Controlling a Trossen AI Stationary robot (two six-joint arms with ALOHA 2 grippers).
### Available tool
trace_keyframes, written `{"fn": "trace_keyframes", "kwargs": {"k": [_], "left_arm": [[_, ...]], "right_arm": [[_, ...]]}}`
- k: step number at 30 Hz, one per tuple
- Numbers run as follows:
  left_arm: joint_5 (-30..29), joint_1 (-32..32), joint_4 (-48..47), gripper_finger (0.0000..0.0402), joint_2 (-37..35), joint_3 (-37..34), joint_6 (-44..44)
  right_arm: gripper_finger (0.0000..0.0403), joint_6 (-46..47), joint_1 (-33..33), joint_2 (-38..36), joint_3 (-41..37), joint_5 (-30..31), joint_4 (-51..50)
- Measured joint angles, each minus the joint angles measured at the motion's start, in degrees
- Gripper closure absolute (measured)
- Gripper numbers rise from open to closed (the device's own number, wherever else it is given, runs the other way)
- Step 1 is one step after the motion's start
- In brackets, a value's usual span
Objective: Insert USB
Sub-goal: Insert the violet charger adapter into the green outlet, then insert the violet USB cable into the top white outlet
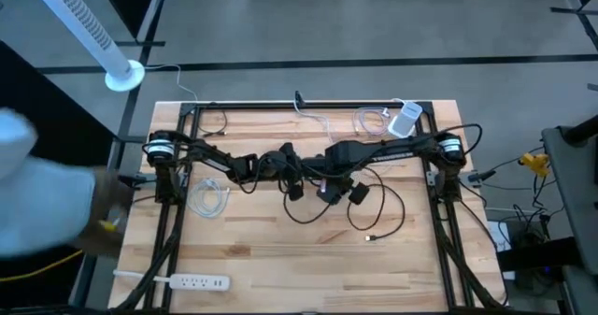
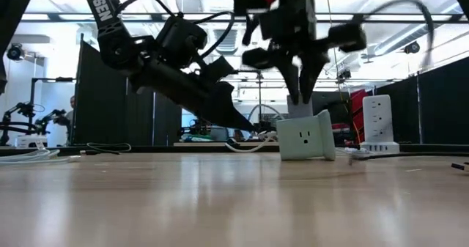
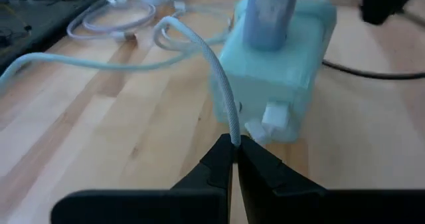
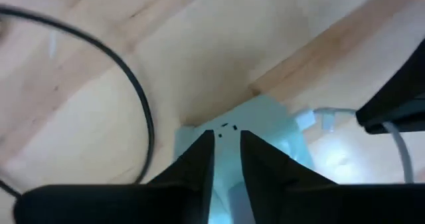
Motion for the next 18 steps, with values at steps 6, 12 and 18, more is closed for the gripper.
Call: {"fn": "trace_keyframes", "kwargs": {"k": [6,12,18], "left_arm": [[1.63,-0.04,2.74,0.0397,-5.04,0.03,-0.18],[3.36,-0.06,4.13,0.0397,-10.36,0.11,-0.25],[4.54,-0.05,4.84,0.0397,-11.41,0.13,-0.92]], "right_arm": [[0.0303,9.98,2.98,-7.72,0.1,0.23,0.3],[0.028,22.23,4.92,-18.34,0.16,0.19,0.04],[0.0279,35.14,6.12,-28.17,-0.92,0.2,-0.59]]}}
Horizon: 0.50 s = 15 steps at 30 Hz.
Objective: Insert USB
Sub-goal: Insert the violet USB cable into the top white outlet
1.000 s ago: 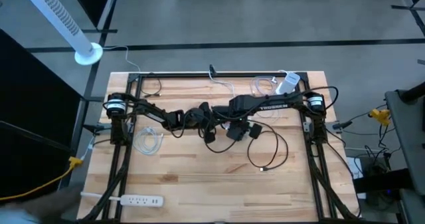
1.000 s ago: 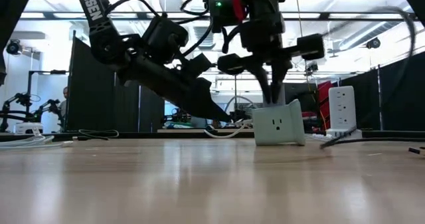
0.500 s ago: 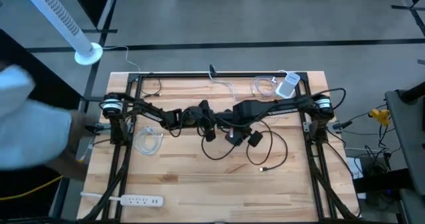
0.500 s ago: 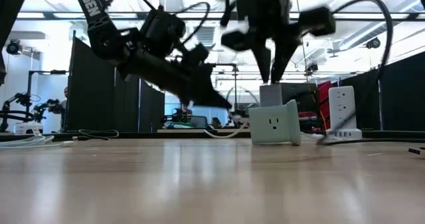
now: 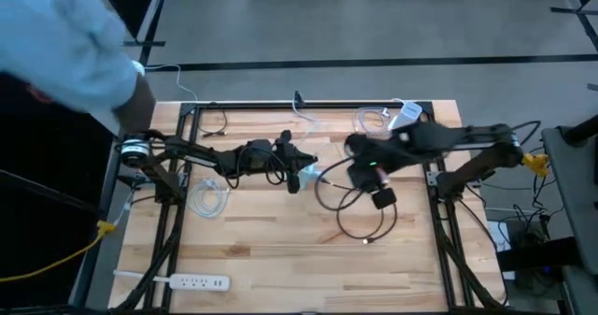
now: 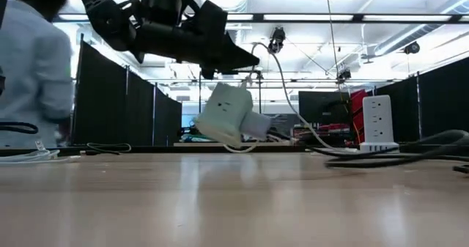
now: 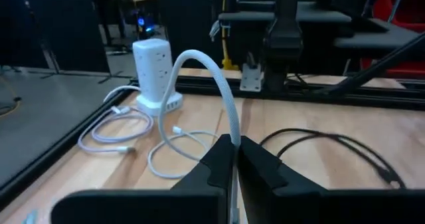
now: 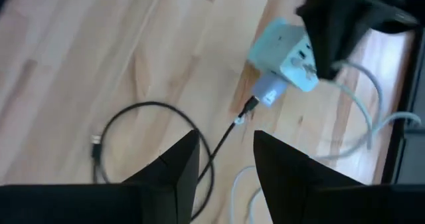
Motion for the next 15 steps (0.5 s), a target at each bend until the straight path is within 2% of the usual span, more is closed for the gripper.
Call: {"fn": "trace_keyframes", "kwargs": {"k": [7,15], "left_arm": [[0.17,-1.17,-0.3,0.0397,3.35,0.0,-2.34],[-0.17,-2.15,-0.5,0.0393,5.8,0.21,-2.38]], "right_arm": [[0.0309,4.66,1.05,-5.75,-5.18,0.0,0.37],[0.0344,7.73,1.05,-5.8,-14.57,0.0,5.31]]}}
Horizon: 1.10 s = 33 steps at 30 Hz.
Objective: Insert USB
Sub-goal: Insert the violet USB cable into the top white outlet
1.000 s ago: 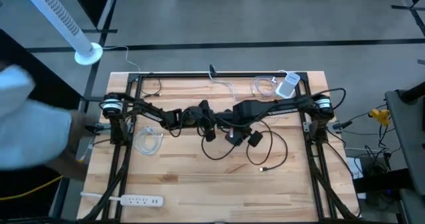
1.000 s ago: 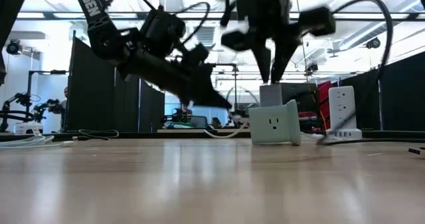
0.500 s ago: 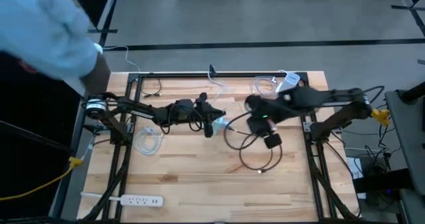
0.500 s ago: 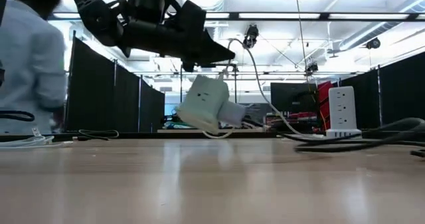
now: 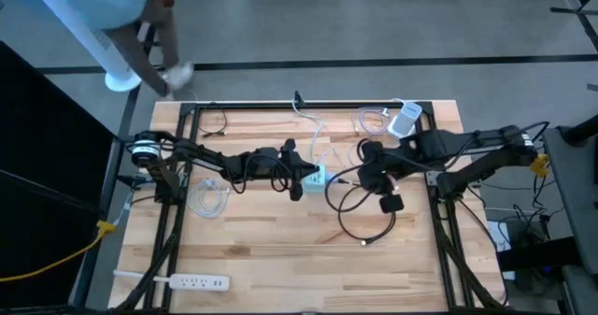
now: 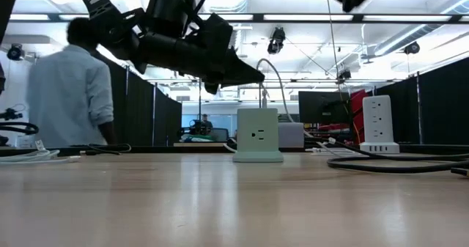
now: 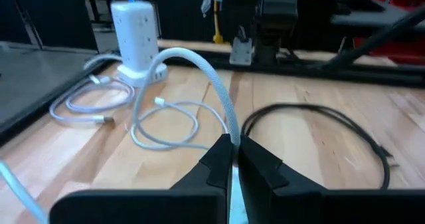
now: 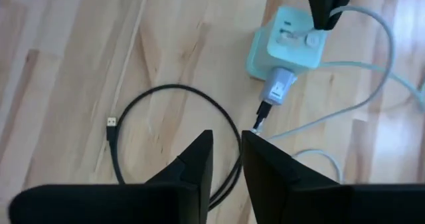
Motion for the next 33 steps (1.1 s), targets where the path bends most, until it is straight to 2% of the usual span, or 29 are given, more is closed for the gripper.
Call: {"fn": "trace_keyframes", "kwargs": {"k": [4,14,21,30,33], "left_arm": [[0.97,-0.22,-2.57,0.0381,0.64,-0.1,0.0],[1.37,-0.27,-3.22,0.0334,0.33,-0.17,1.55],[1.39,-0.28,-3.41,0.0285,-1.0,-0.21,1.42],[1.5,-0.36,-5.05,0.0214,-4.18,-0.23,3.21],[1.54,-0.74,-6.7,0.0192,-6.94,-0.26,2.75]], "right_arm": [[0.0361,-1.15,0.0,1.43,-3.91,-0.28,1.97],[0.0384,-0.65,-0.04,2.67,-4.1,-0.44,1.2],[0.0375,-0.63,-0.04,2.67,-4.1,-0.45,4.69],[0.0343,-1.64,-0.22,2.69,-4.1,0.13,12.29],[0.0333,-3.92,-0.52,2.69,-4.1,2.51,12.26]]}}
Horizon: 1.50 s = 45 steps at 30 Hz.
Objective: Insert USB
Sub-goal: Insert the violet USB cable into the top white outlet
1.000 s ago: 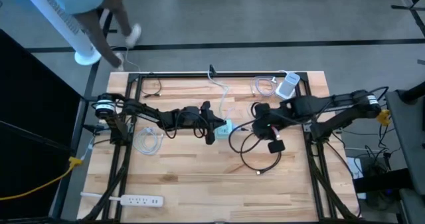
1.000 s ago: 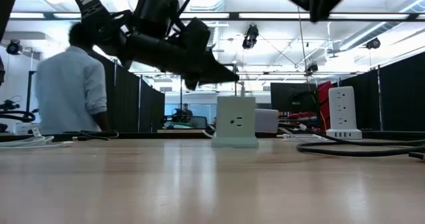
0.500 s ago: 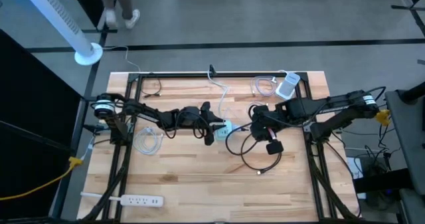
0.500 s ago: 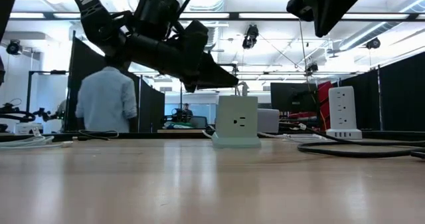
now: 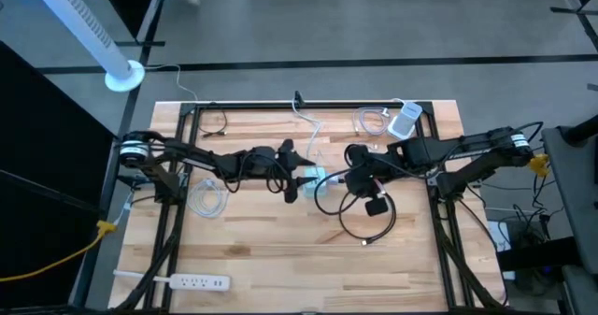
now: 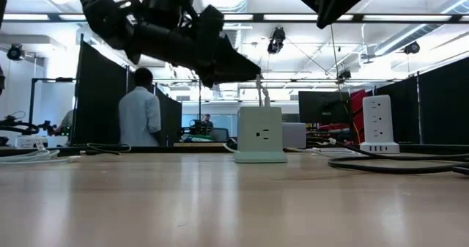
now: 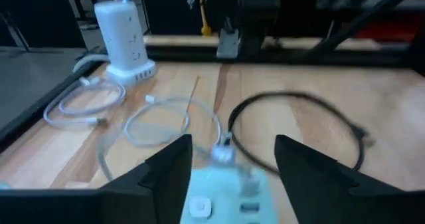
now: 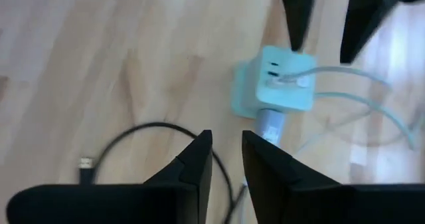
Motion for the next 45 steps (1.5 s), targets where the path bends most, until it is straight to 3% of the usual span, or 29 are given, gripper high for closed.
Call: {"fn": "trace_keyframes", "kwargs": {"k": [5,7,15,23,29,33,38,45], "left_arm": [[5.84,-1.11,-1.11,0.0168,-9.41,-0.01,0.48],[7.2,-1.73,-3.45,0.0164,-13.7,0.0,1.5],[7.42,-5.37,-17.36,0.0172,-23.31,-1.78,1.92],[7.41,-13.87,-1.02,0.0203,-23.59,-7.82,1.83],[7.34,-17.64,0.05,0.0227,-23.81,-9.89,3.09],[7.22,-18.0,-0.06,0.0243,-23.79,-11.55,3.0],[7.17,-18.0,0.58,0.0261,-23.56,-12.2,3.09],[7.17,-17.98,0.55,0.0282,-22.24,-12.2,3.11]], "right_arm": [[0.032,0.87,-2.01,-0.02,0.0,15.56,-0.01],[0.0316,1.54,-4.15,-0.02,0.0,18.34,-0.05],[0.0299,-4.74,-16.53,0.04,-3.49,14.9,1.51],[0.0281,3.6,-33.82,0.33,-12.92,14.94,17.93],[0.0278,11.33,-44.68,0.33,-18.88,11.88,27.32],[0.0286,15.18,-48.16,0.32,-19.57,11.46,29.14],[0.0292,13.22,-49.75,0.28,-15.43,11.26,28.71],[0.0248,8.2,-49.25,0.22,-5.53,10.22,22.24]]}}
